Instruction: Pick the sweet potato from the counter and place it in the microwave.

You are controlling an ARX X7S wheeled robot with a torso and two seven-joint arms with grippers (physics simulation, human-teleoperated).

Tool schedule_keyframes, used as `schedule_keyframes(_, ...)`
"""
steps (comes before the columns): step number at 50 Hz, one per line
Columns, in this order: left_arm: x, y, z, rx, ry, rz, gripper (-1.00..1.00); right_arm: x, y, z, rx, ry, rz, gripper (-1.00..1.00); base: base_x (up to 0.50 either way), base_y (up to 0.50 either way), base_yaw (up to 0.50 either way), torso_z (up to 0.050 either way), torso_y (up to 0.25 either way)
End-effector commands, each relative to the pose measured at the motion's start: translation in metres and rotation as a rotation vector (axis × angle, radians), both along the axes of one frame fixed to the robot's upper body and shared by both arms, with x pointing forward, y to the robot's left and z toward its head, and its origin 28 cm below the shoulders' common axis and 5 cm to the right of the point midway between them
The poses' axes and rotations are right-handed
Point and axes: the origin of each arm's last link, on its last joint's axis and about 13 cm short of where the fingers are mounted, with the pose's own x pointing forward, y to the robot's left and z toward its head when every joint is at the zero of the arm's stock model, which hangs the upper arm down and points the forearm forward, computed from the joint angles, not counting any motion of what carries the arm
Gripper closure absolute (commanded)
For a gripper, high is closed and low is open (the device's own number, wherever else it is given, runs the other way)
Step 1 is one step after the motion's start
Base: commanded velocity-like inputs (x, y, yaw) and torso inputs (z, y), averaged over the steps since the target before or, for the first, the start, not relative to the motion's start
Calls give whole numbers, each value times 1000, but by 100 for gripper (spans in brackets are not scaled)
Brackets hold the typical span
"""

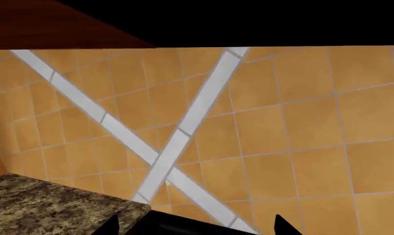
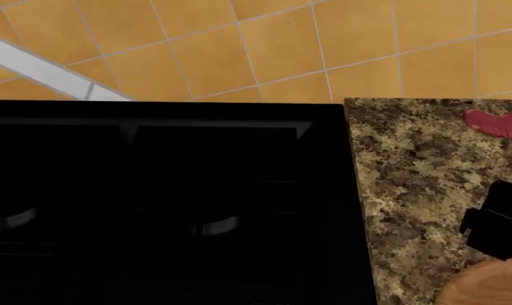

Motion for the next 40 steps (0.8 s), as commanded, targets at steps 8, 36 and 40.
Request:
schedule_keyframes(8, -1, 2, 0, -15, 7, 3, -100, -3, -17, 0, 98, 196, -187, -100, 0, 0, 0, 0, 0)
schedule_keyframes(36, 2, 3, 0, -46, 20, 20, -100, -4, -29, -12, 226, 364, -148, -100, 0, 0, 0, 0, 0)
schedule_keyframes(40, 1, 3, 0, -49, 17, 23, -100, -6, -33, -14, 225, 376, -162, -100, 0, 0, 0, 0, 0)
